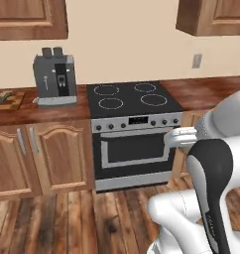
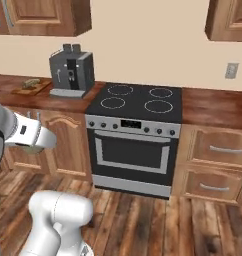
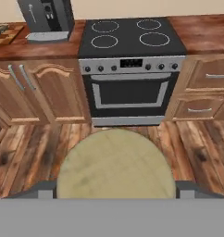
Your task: Retrieve the sausage and cheese from the fridge and place them on the cutting board on the counter.
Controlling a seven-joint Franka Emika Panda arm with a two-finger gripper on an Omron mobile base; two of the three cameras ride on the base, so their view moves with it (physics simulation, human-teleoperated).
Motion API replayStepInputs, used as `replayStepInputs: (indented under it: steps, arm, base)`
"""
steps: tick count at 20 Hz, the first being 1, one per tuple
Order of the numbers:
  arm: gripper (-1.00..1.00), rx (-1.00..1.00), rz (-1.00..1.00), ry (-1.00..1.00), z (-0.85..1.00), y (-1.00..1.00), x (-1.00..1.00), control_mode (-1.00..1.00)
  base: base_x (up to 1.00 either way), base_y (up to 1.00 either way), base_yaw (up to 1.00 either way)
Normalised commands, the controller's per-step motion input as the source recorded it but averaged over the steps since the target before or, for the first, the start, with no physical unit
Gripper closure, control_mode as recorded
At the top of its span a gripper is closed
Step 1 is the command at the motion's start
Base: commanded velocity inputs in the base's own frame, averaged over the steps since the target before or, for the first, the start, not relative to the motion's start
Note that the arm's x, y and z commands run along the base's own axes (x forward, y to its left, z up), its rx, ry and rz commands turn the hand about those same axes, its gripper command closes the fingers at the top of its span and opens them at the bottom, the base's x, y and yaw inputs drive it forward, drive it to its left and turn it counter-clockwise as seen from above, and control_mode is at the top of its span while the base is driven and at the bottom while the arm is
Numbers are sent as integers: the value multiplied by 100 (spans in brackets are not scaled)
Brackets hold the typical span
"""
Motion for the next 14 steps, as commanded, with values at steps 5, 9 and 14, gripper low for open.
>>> replayStepInputs:
  steps: [5, 9, 14]
  arm:
    - [100, 0, 0, 0, 0, 0, 0, 100]
    - [100, 0, 0, 0, 0, 0, 0, 100]
    - [100, 0, 0, 0, 0, 0, 0, 100]
  base:
    - [26, 89, 44]
    - [59, 40, 13]
    - [76, 47, 14]
